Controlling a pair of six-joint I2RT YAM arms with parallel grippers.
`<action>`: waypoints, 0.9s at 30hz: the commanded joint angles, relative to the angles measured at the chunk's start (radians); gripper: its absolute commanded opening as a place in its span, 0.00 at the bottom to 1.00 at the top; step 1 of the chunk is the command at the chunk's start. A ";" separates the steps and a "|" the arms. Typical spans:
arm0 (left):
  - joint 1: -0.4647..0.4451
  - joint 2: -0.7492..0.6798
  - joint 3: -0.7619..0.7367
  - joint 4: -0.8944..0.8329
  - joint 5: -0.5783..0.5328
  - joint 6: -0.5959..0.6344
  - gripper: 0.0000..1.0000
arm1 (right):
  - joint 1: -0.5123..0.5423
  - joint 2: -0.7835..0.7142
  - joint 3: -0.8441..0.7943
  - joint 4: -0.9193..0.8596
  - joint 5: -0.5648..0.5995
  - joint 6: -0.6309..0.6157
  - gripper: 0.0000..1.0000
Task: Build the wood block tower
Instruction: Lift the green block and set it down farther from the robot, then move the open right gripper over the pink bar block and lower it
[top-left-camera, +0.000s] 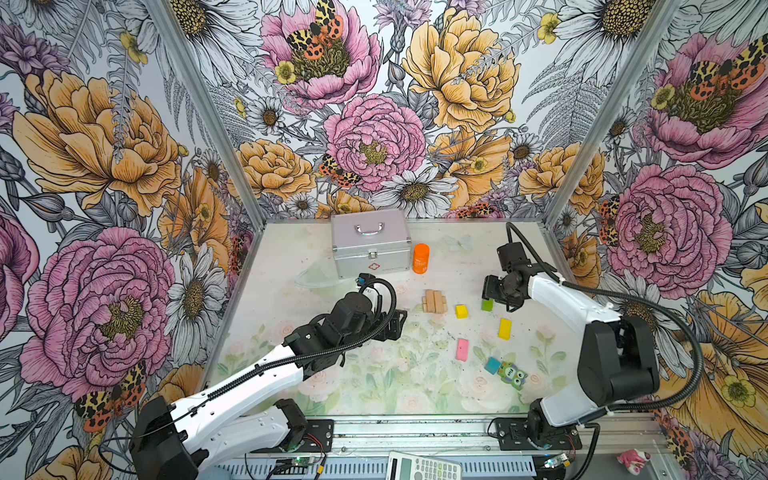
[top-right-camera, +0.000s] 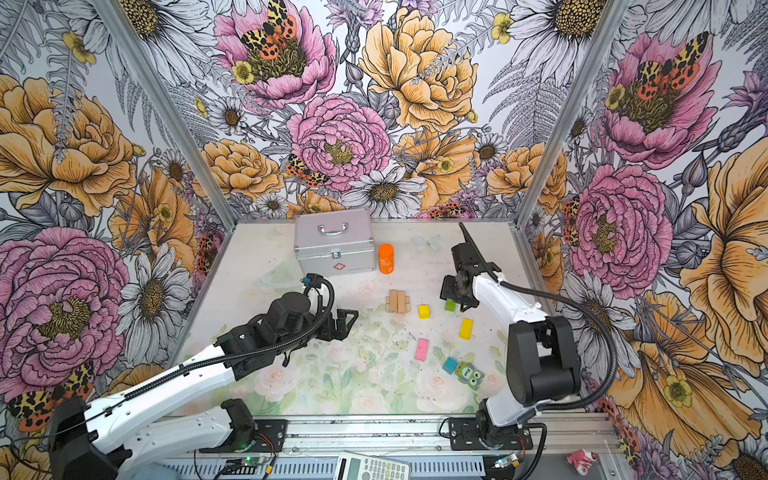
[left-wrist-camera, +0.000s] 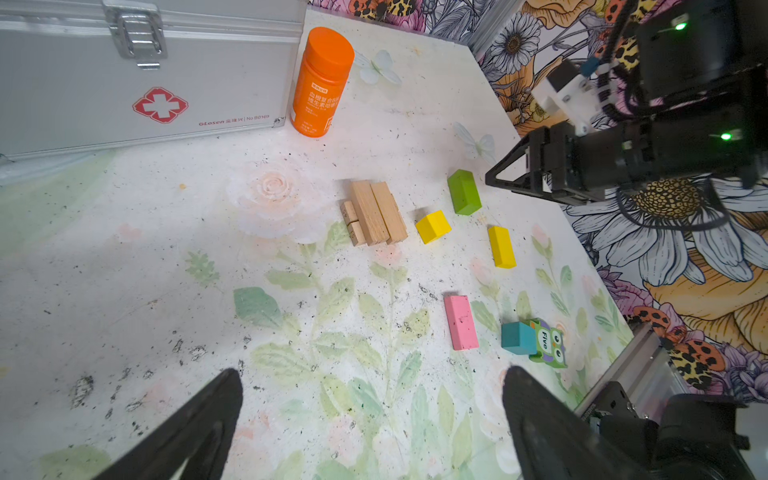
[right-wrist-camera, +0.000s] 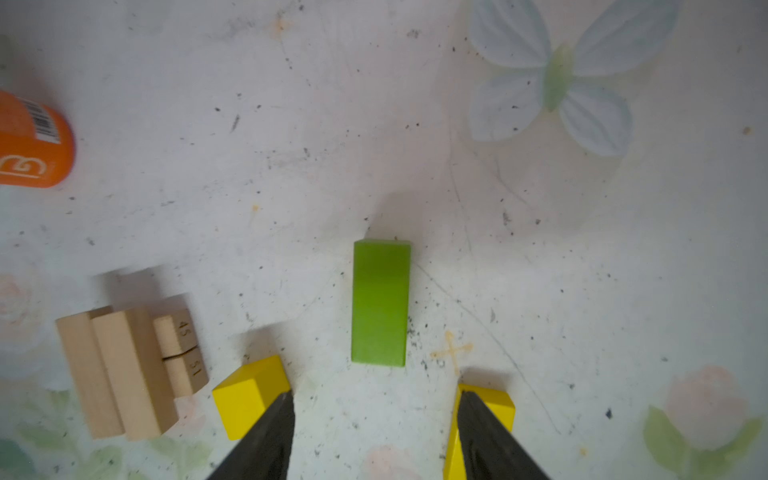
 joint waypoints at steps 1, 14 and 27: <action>0.005 -0.026 -0.018 -0.012 -0.017 -0.016 0.99 | 0.069 -0.104 -0.058 -0.052 -0.012 0.068 0.64; 0.002 -0.176 -0.119 -0.043 -0.036 -0.059 0.99 | 0.327 -0.203 -0.208 -0.056 0.007 0.255 0.54; 0.007 -0.241 -0.143 -0.076 -0.060 -0.064 0.99 | 0.440 -0.109 -0.231 -0.022 0.040 0.316 0.51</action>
